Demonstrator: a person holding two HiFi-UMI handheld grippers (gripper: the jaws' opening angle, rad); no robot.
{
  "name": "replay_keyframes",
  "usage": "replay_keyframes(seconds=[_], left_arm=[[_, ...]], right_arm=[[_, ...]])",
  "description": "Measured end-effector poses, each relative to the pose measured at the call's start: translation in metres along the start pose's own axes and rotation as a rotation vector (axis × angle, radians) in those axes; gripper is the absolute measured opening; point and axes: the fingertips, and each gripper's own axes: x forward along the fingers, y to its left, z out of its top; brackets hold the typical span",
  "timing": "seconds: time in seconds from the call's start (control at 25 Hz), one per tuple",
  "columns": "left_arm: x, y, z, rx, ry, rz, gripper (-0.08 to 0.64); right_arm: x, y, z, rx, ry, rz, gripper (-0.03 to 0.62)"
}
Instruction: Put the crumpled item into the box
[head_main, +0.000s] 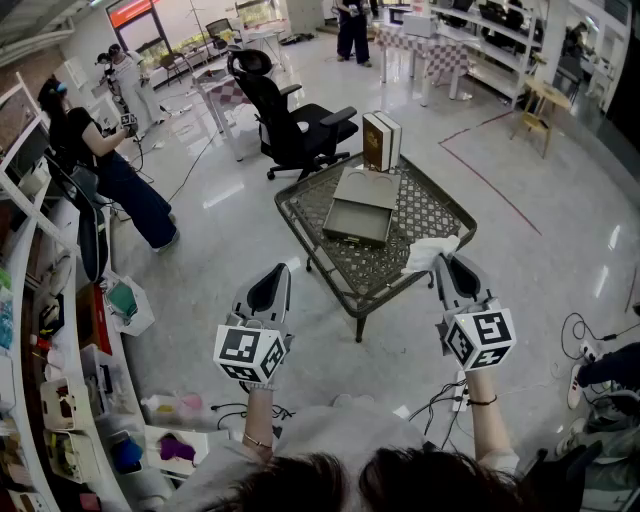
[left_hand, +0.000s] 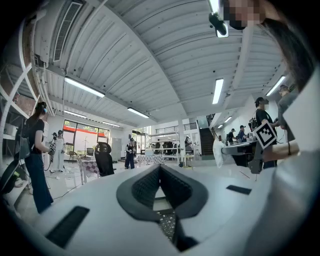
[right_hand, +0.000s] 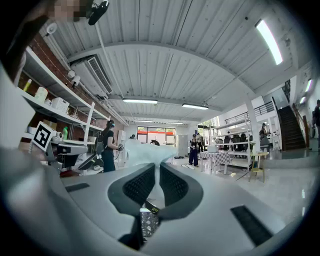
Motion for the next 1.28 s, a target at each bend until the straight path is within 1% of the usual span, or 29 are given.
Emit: replay_keyframes(seconds=[0.28,0.52,0.88,1.04,1.28], left_arm=[[0.003,-0.001,-0.003,-0.011,0.011,-0.003,0.018],[0.006,-0.004,-0.006,-0.018,0.015,0.003,0.017],[0.018,-0.009,-0.007,-0.016,0.011,0.029,0.018],[0.025,-0.017,-0.012,-0.022,0.024,0.036,0.018],[0.033,-0.021,-0.019,-0.03,0.056,0.041,0.018]], right_arm=[[0.003,-0.002,-0.003,0.003,0.012,0.0,0.048],[0.007,-0.01,-0.007,0.026,0.011,0.003,0.048],[0.019,-0.024,-0.01,0.036,0.007,0.049,0.048],[0.025,-0.032,-0.014,0.036,0.016,0.07,0.048],[0.036,-0.039,-0.02,0.063,0.033,0.087,0.048]])
